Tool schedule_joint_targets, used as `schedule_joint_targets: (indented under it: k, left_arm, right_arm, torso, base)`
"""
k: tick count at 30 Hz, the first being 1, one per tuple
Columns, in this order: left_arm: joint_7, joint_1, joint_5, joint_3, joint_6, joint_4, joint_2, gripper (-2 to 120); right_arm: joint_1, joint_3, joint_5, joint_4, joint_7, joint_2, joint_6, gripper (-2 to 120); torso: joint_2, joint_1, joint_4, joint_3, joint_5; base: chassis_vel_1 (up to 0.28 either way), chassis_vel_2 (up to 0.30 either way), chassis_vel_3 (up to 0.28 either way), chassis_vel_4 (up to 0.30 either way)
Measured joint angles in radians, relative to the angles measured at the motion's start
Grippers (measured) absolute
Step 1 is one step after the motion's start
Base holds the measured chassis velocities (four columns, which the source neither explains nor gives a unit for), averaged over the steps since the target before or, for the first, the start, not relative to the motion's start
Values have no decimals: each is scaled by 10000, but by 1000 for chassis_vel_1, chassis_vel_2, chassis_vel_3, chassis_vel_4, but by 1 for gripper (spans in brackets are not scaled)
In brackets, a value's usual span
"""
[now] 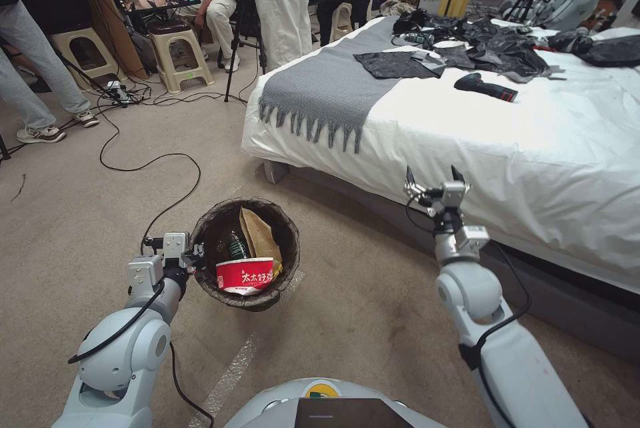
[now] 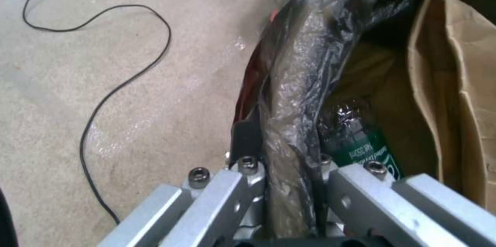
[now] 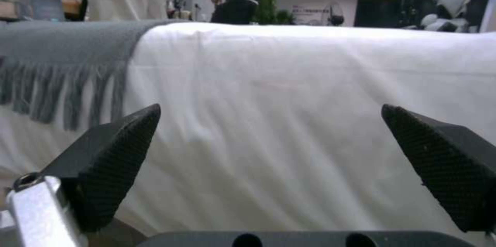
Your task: Pick up the trash bin, then pick up the garbage from the floor and place it into the trash bin.
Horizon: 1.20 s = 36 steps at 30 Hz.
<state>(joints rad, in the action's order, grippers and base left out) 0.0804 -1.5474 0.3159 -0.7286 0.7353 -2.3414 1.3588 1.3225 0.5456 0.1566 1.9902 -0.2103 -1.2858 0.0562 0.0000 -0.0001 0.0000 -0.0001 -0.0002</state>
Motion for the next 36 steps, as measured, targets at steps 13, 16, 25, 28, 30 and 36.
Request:
schedule_joint_targets:
  k: [13,16,25,28,30,36]
  left_arm:
    - [-21,-175,2,12,-227,130,103,0]
    - [-7,-221,76,-33,-242,76,97,0]
    - [21,-222,87,26,-316,87,149,0]
    - [50,-222,104,37,-329,87,160,0]
    - [56,-222,111,33,-329,87,159,0]
    - [66,-219,184,1,-286,48,118,0]
  right_arm:
    - [796,813,-1030,-238,197,-966,924,100]
    - [784,831,-1070,-312,194,-1046,901,100]
    - [659,935,-1087,-369,226,-1007,866,100]
    - [649,990,-1086,-380,226,-996,861,100]
    - [648,999,-1086,-385,225,-996,860,100]
    - [650,1016,-1084,-424,226,-1022,865,100]
  torso:
    - [0,0,1,0,1]
    - [0,0,1,0,1]
    - [0,0,0,1,1]
    - [0,0,0,1,1]
    - [0,0,0,1,1]
    - [0,0,0,1,2]
  base:
    - [0,0,0,0]
    - [0,0,0,0]
    - [0,0,0,0]
    - [0,0,0,0]
    - [0,0,0,0]
    - [0,0,0,0]
